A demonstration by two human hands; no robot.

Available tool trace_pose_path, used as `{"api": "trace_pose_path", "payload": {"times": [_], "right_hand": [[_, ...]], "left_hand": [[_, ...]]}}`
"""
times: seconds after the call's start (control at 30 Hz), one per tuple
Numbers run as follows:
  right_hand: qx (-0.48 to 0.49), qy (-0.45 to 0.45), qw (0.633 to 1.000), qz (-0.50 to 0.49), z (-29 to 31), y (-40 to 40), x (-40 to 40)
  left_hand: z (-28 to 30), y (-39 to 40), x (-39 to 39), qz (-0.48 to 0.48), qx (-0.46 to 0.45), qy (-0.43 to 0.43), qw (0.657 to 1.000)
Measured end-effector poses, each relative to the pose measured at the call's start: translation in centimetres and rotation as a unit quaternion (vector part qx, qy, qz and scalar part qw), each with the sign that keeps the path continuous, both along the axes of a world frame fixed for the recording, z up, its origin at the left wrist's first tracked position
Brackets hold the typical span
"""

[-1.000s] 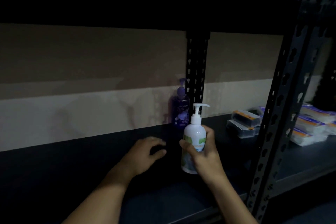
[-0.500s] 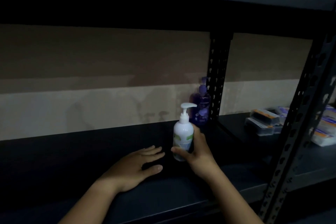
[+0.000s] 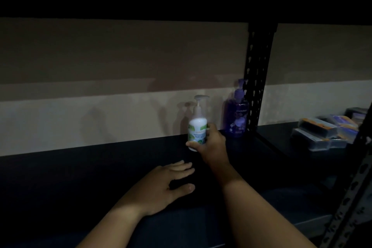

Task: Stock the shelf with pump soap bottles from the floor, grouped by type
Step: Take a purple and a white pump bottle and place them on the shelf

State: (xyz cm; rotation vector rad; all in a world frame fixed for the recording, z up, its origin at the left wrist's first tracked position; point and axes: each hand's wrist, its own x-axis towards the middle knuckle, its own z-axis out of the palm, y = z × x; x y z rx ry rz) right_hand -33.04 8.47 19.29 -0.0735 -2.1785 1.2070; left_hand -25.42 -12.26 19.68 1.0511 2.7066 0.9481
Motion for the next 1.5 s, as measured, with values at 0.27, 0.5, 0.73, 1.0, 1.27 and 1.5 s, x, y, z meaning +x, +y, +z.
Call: {"api": "trace_pose_path", "payload": {"times": [0.27, 0.5, 0.73, 1.0, 1.27, 1.5], "right_hand": [[-0.026, -0.046, 0.998, 0.046, 1.1, -2.5, -2.2], [-0.015, -0.08, 0.996, 0.041, 1.5, -4.0, -3.1], [0.069, -0.11, 0.991, 0.014, 1.8, -4.9, -3.2], [0.106, -0.126, 0.986, 0.008, 2.1, -5.2, -3.1], [0.088, -0.137, 0.986, 0.024, 2.2, -5.4, -2.3], [0.122, -0.124, 0.985, 0.006, 2.1, -5.6, -2.3]], "left_hand": [[-0.3, 0.2, -1.2, -0.004, 0.022, 0.0, 1.0], [-0.6, 0.3, -1.6, 0.023, 0.044, 0.009, 0.999], [-0.9, 0.3, -2.1, 0.017, 0.043, 0.026, 0.999], [-0.9, 0.2, -2.2, 0.016, 0.052, 0.021, 0.998], [-0.5, -0.9, -2.7, 0.073, 0.078, 0.002, 0.994], [-0.4, -2.8, -3.9, 0.135, 0.067, 0.005, 0.989]]}}
